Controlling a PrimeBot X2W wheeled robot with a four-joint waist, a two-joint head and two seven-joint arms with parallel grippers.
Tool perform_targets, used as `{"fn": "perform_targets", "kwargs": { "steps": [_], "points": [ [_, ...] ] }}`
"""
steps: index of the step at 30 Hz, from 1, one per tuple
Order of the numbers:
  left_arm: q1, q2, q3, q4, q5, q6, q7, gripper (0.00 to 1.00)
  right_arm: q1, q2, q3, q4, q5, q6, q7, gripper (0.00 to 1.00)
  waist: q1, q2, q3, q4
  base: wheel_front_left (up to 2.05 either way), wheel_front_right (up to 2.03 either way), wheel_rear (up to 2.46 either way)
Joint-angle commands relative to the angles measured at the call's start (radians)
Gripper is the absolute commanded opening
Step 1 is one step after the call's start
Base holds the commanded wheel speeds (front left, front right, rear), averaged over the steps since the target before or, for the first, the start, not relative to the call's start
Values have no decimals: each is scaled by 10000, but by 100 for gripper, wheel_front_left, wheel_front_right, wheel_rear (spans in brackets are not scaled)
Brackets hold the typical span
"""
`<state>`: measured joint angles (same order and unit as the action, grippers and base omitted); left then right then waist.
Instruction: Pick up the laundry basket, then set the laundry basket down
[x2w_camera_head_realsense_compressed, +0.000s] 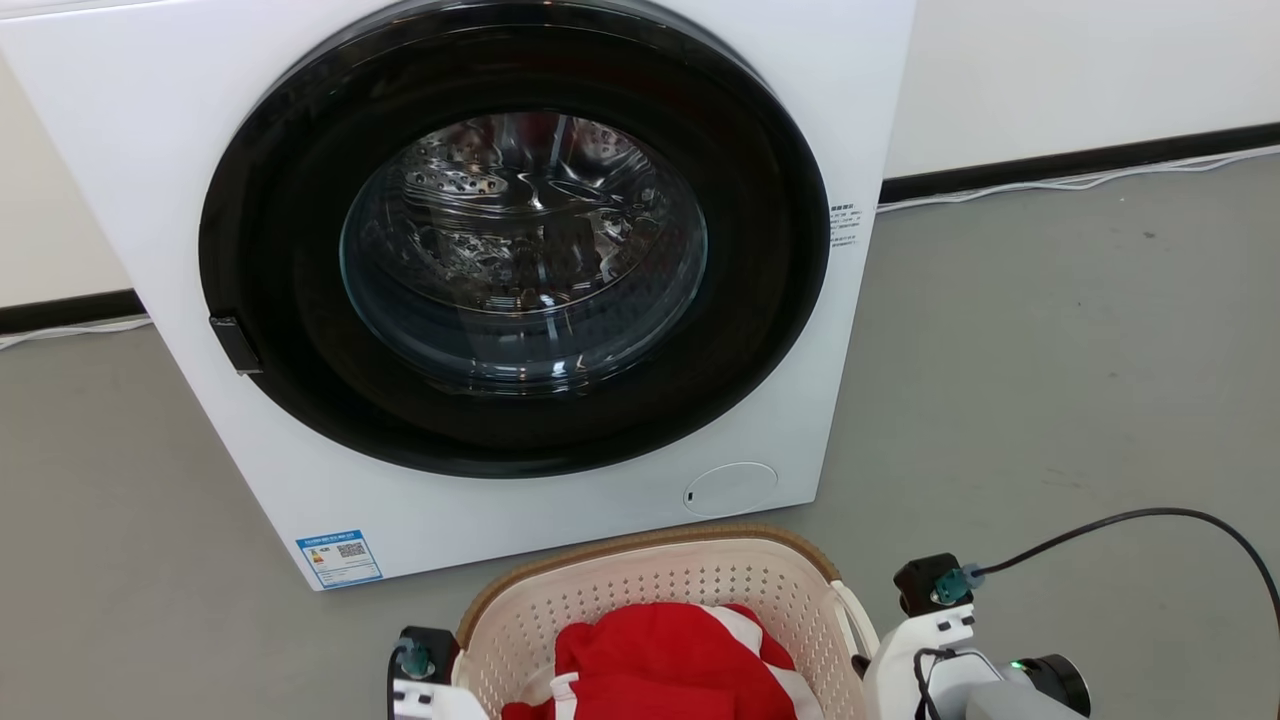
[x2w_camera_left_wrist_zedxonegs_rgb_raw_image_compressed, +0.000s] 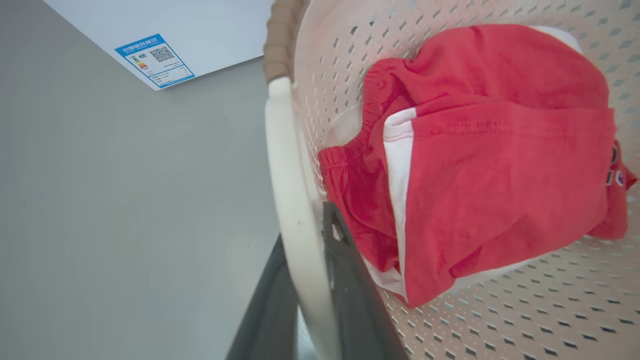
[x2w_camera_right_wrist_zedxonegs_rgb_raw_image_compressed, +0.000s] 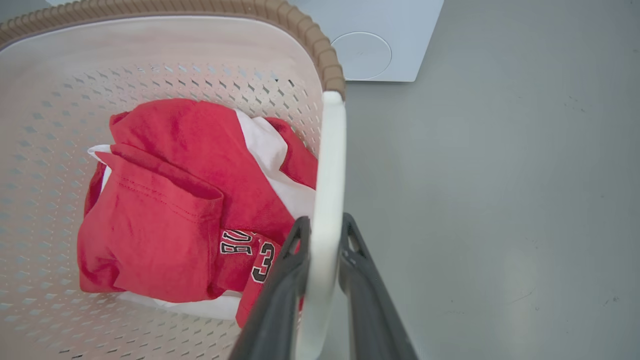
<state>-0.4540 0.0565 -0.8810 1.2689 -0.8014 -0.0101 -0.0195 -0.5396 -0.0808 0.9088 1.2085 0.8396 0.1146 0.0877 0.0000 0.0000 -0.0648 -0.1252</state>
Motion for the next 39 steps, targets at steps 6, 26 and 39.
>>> {"fn": "perform_targets", "kwargs": {
  "steps": [6,26,39],
  "points": [
    [-710,-63,-50,-120,-11,-177,-262,0,-473,260,329,-219,196,161,-241,0,0,0,10,-57,0,0,0],
    [-787,-63,-373,-83,-321,-164,-322,0,-675,272,827,-16,664,161,-523,0,0,0,-9,-172,0,0,0],
    [-843,-63,-577,-61,-539,-100,-360,0,-772,248,1108,59,966,161,-614,0,0,0,14,-94,0,0,0]
  ]
}}
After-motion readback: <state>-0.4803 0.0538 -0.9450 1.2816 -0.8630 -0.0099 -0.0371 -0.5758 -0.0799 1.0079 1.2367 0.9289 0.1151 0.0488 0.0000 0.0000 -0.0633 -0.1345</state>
